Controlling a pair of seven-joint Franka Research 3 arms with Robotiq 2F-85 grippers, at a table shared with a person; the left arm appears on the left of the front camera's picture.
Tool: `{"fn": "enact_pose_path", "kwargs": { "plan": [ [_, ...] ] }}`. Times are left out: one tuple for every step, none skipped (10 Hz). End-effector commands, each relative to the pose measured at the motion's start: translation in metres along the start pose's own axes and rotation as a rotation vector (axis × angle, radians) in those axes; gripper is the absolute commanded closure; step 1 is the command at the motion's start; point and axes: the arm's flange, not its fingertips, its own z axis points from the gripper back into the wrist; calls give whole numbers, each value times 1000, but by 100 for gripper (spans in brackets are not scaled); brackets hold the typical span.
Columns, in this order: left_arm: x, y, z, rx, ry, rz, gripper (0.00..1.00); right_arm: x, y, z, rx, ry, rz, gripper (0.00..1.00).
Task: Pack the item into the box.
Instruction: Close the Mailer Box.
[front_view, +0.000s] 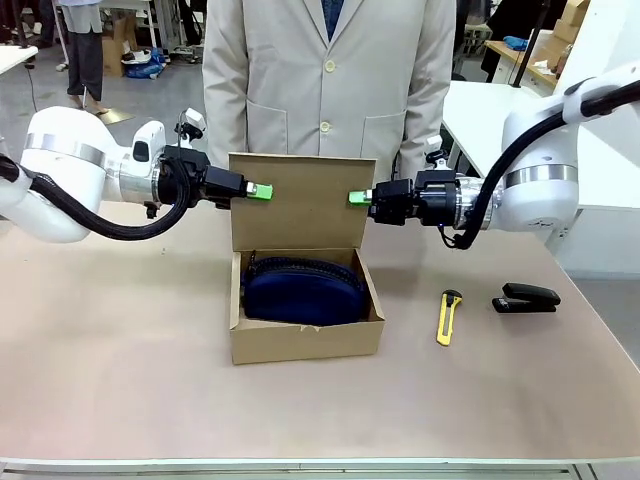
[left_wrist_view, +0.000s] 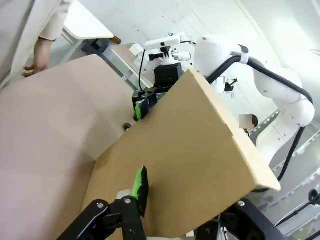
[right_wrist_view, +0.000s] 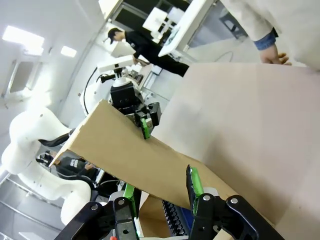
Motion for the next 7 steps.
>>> {"fn": "enact_pose_path", "kwargs": {
  "plan": [
    [2, 1, 4, 70, -27, 1, 50, 1, 0, 1, -5, 10, -16, 50],
    [0, 0, 0, 0, 0, 0, 50, 1, 0, 1, -5, 10, -16, 50],
    [0, 0, 0, 0, 0, 0, 50, 1, 0, 1, -5, 10, -16, 50],
    [0, 0, 0, 0, 0, 0, 50, 0, -1, 1, -2, 1, -3, 50],
    [0, 0, 0, 0, 0, 0, 50, -1, -1, -3, 50, 5, 61, 50],
    [0, 2, 1, 14, 0, 2, 50, -1, 0, -7, 88, -5, 151, 50],
    [-4, -1, 5, 13, 11, -80, 50, -2, 1, -10, 125, -11, 243, 50]
  ]
}}
